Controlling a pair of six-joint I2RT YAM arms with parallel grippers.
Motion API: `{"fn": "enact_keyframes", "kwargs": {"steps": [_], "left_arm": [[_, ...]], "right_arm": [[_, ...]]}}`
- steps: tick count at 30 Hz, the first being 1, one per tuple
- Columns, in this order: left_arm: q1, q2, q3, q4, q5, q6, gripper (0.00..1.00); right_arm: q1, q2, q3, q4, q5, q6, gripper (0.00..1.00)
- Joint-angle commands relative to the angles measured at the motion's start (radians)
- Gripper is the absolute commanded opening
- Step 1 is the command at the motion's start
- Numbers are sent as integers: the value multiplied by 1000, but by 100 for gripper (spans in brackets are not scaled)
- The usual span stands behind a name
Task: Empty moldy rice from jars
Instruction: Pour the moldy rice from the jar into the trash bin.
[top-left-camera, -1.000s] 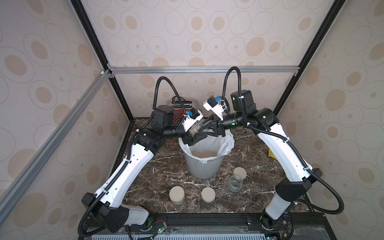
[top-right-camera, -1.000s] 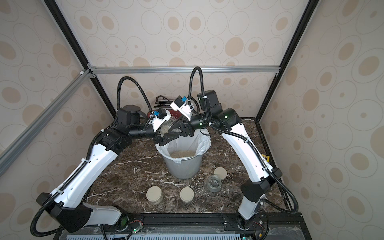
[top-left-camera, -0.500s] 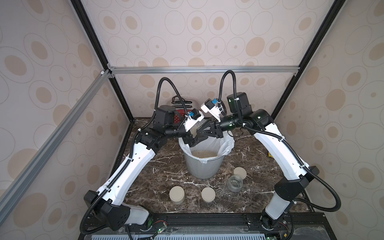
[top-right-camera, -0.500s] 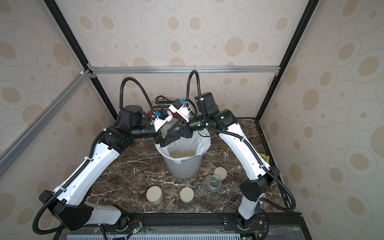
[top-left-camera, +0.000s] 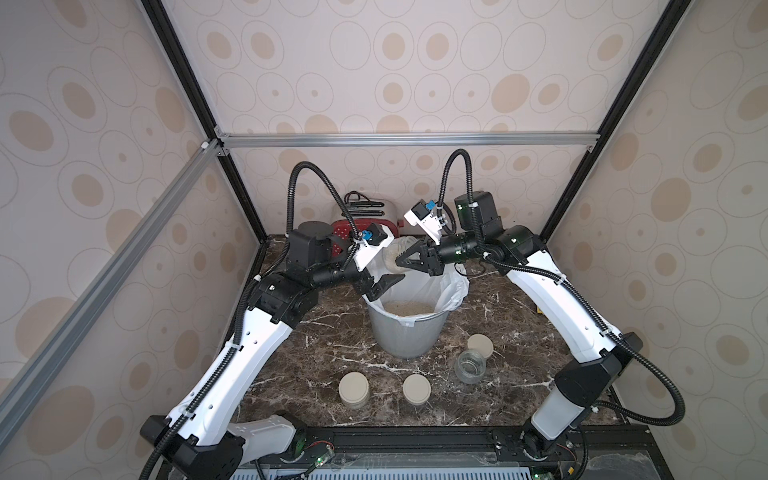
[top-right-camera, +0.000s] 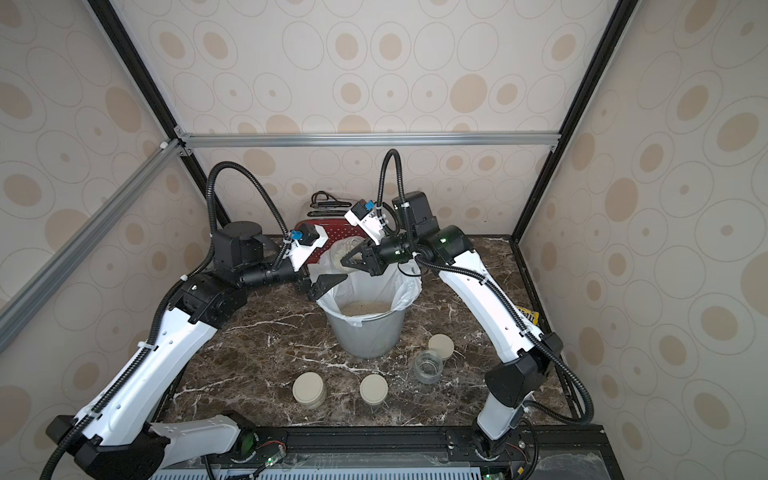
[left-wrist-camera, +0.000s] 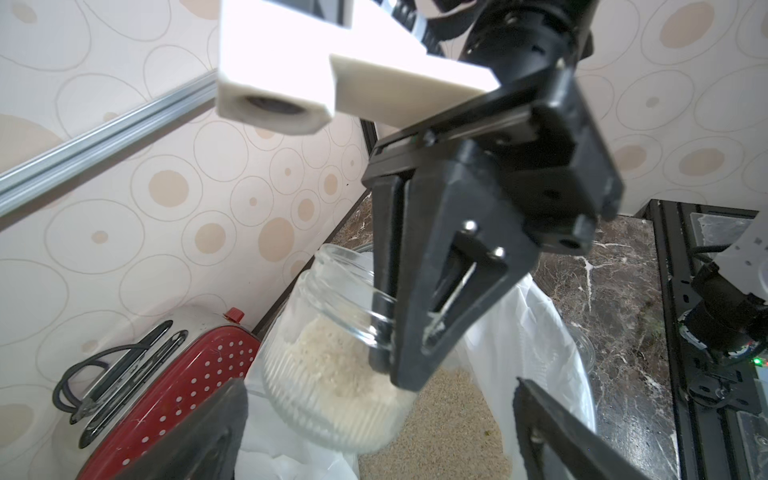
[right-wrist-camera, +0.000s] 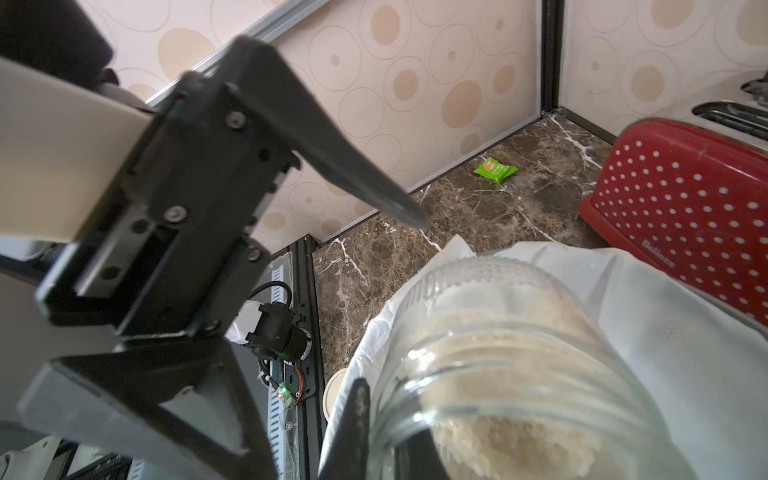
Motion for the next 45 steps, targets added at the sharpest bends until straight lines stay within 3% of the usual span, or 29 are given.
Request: {"fn": "enact_keyframes", "kwargs": {"steps": [1, 8, 11, 17, 23, 26, 30, 37, 45], "left_arm": [[5, -21, -13, -46, -24, 44, 99], [4, -79, -55, -46, -39, 28, 99], [4, -124, -86, 21, -95, -78, 99], [5, -195, -125, 252, -261, -572, 99], [4, -245, -232, 378, -632, -1253, 99], [4, -269, -333, 497, -682, -1501, 99], [2, -262, -374, 484, -698, -1757, 99], [-4, -212, -294, 466, -664, -1862, 99], [-72, -125, -249, 512, -607, -1932, 99]], "right_arm": [[-14, -59, -8, 109, 20, 33, 0], [-16, -79, -45, 156, 54, 76, 0], [-16, -106, -91, 193, 69, 94, 0], [-16, -170, -202, 286, 91, 145, 0], [-4, -254, -338, 429, 150, 204, 0], [15, -260, -339, 416, 163, 193, 0], [49, -266, -329, 398, 186, 167, 0], [82, -269, -312, 424, 208, 166, 0], [100, -245, -280, 473, 205, 185, 0]]}}
